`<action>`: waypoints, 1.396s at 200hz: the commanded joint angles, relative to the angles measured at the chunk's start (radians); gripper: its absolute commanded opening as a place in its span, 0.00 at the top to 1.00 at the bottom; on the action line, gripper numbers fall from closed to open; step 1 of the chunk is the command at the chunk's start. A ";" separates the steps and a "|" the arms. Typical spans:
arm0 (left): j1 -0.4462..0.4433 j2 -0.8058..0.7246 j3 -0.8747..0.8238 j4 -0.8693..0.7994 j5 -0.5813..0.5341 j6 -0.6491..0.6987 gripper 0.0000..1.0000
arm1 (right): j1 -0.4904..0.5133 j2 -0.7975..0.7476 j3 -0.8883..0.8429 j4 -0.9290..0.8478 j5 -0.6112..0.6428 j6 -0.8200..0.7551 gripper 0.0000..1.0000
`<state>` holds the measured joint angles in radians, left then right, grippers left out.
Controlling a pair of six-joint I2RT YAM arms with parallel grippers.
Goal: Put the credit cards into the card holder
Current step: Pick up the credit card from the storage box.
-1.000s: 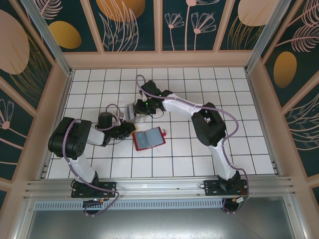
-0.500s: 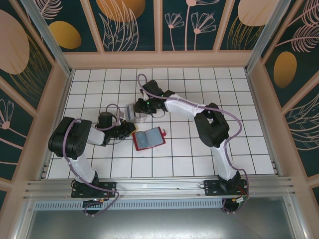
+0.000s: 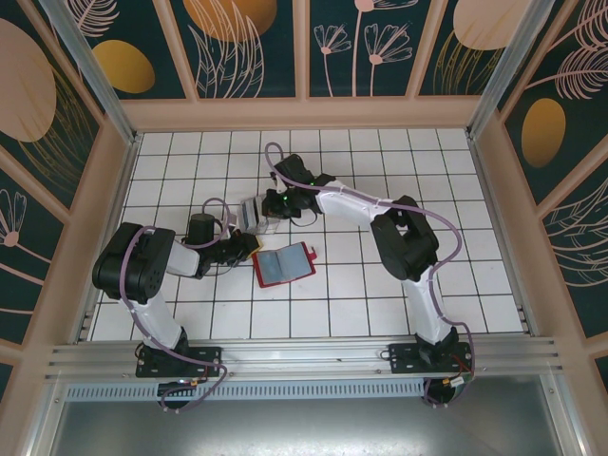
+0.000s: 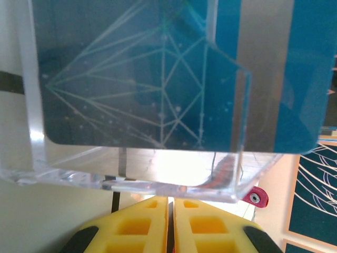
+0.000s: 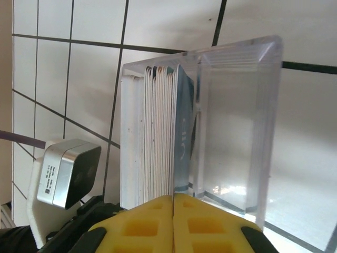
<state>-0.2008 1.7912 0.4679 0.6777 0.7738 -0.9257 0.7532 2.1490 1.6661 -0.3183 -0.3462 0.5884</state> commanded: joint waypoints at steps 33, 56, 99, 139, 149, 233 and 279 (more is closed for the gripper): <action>-0.023 0.062 -0.017 -0.180 -0.166 0.028 0.87 | -0.003 -0.135 -0.072 0.007 0.056 -0.031 0.98; -0.024 0.047 -0.013 -0.199 -0.169 0.038 0.86 | -0.004 -0.173 -0.123 0.011 0.071 -0.050 0.99; -0.024 0.010 -0.014 -0.237 -0.195 0.051 0.84 | -0.012 -0.269 -0.257 0.058 0.089 -0.079 0.99; -0.023 0.015 -0.008 -0.236 -0.206 0.049 0.84 | -0.037 -0.230 -0.270 0.156 -0.001 -0.042 1.00; -0.024 0.016 -0.009 -0.231 -0.203 0.046 0.84 | -0.035 -0.207 -0.251 0.160 -0.010 -0.040 1.00; -0.024 0.019 -0.012 -0.219 -0.187 0.046 0.84 | -0.037 -0.230 -0.260 0.115 0.074 -0.044 1.00; -0.024 0.029 -0.002 -0.217 -0.180 0.051 0.83 | -0.043 -0.314 -0.315 0.083 0.133 -0.068 1.00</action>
<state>-0.2207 1.7493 0.4820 0.6056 0.7166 -0.9176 0.7193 1.9110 1.3872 -0.1932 -0.2775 0.5476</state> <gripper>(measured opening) 0.167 0.054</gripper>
